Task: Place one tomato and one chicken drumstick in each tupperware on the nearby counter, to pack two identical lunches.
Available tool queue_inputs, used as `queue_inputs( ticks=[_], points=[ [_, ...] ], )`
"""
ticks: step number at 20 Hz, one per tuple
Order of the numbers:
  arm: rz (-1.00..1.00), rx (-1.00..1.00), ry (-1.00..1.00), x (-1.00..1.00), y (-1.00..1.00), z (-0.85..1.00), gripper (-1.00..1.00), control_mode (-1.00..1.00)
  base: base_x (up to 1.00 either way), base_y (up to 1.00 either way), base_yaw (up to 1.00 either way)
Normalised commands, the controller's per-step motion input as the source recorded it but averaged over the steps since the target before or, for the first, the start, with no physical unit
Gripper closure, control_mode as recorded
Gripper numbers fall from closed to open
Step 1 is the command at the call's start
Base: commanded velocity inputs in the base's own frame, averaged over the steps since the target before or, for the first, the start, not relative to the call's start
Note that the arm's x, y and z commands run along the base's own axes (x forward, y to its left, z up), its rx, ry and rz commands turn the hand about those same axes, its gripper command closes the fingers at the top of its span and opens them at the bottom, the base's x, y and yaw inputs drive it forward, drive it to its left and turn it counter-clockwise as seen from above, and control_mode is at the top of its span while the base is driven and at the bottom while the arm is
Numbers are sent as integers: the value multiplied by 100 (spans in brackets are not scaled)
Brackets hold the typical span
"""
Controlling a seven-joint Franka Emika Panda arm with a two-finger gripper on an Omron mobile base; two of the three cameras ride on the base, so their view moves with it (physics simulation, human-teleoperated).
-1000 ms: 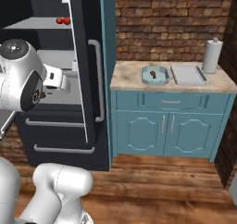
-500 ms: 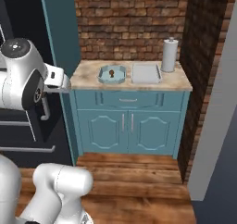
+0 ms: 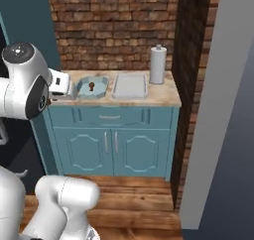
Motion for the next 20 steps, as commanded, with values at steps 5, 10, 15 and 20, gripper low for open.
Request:
queue_inputs(
  ticks=[5, 10, 15, 20],
  points=[
    [0, 0, 0, 0, 0, 0, 100, 100, 100, -23, -1],
    [0, 0, 0, 0, 0, 0, 100, 100, 100, -21, 0],
    [0, 0, 0, 0, 0, 0, 100, 100, 95, -10, 0],
    [0, 0, 0, 0, 0, 0, 100, 100, 68, -4, 0]
  ],
)
